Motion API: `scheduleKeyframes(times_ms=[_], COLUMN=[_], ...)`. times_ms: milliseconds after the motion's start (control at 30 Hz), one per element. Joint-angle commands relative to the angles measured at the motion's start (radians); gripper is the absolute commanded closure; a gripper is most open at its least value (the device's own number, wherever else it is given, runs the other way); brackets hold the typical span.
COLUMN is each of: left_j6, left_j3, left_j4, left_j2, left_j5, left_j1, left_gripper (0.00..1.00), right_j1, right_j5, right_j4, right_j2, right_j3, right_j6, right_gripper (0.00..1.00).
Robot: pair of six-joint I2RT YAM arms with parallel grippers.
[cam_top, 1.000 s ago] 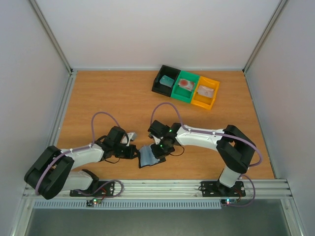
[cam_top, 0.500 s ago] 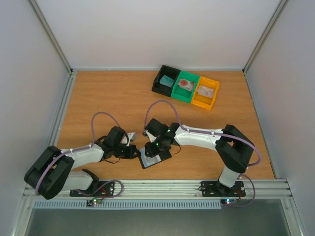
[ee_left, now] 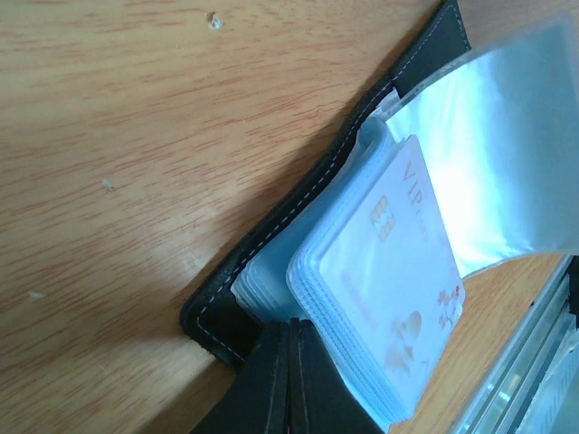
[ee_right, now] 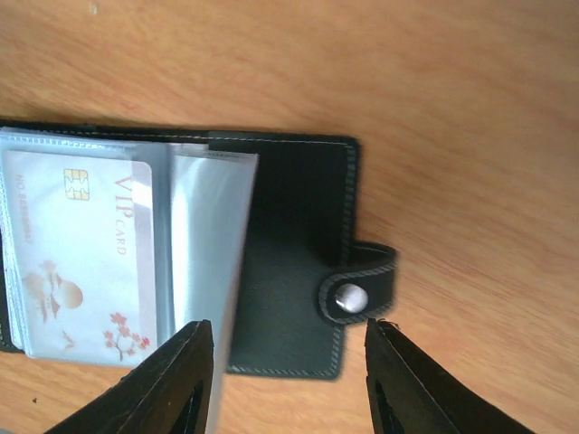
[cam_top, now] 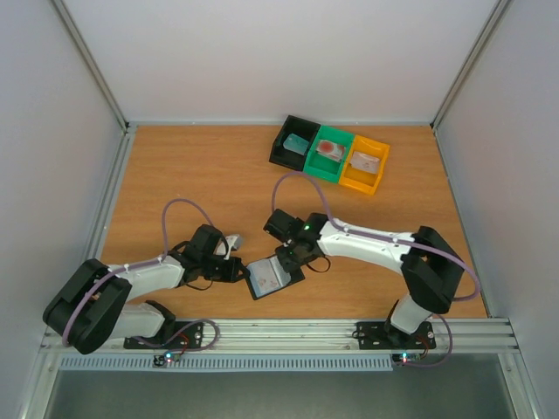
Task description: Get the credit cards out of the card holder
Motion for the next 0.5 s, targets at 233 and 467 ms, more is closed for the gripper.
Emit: scheduleKeyframes(times_ms=[233,467], left_j6=[0.009,0.01], left_j3=[-0.018,-0.02], left_j4=[0.035,0.032], left_j2=[-0.01,-0.015], left_j5=[-0.022,-0.024], left_j1=[-0.004,-0.004], left_gripper=[1.0,0.99], right_j1=[-0.028,-0.151], right_j5=[-0.536,-0.635], right_j4=[0.173,0.304], right_j2=[-0.094,0.058], right_j3=[0.013,-0.062], right_j6=[-0.178,-0.087], right_gripper=[0.56,0.64])
